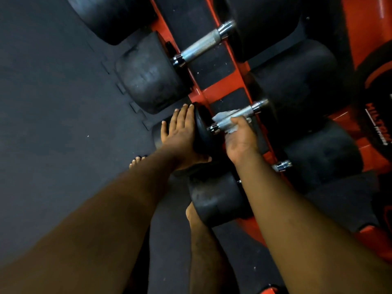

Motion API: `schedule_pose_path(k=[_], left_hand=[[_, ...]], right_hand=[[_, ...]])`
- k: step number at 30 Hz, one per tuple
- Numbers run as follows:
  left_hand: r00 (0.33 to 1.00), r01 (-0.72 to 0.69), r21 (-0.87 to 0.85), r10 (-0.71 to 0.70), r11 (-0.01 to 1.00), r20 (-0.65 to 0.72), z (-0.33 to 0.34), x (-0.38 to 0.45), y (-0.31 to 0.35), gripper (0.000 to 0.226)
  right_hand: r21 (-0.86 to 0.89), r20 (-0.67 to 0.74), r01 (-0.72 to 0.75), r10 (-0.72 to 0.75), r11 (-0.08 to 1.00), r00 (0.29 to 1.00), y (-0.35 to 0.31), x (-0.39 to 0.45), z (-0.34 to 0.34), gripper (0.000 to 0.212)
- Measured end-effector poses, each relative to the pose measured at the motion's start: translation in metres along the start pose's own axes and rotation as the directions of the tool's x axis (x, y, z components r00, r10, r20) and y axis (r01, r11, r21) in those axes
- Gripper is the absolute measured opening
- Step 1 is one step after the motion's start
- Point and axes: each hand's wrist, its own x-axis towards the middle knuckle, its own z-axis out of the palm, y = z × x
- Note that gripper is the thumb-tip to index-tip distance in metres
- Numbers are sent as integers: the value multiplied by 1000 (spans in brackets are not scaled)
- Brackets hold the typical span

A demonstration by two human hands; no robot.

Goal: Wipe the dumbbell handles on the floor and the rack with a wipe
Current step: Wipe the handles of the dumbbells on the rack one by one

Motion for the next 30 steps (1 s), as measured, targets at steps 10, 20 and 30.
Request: schedule_pose_path(k=[10, 20, 30], left_hand=[[1000, -16, -7, 16, 1000, -26, 2, 2, -3, 154], [927, -95, 108, 128, 990, -353, 60, -43, 1, 121], [966, -258, 120, 259, 959, 12, 182, -105, 36, 132]], right_hand=[[108, -64, -52, 59, 993, 996, 30, 13, -2, 9], [-502, -67, 126, -183, 856, 981, 35, -27, -50, 15], [-739, 572, 474, -73, -479, 817, 22, -40, -199, 53]])
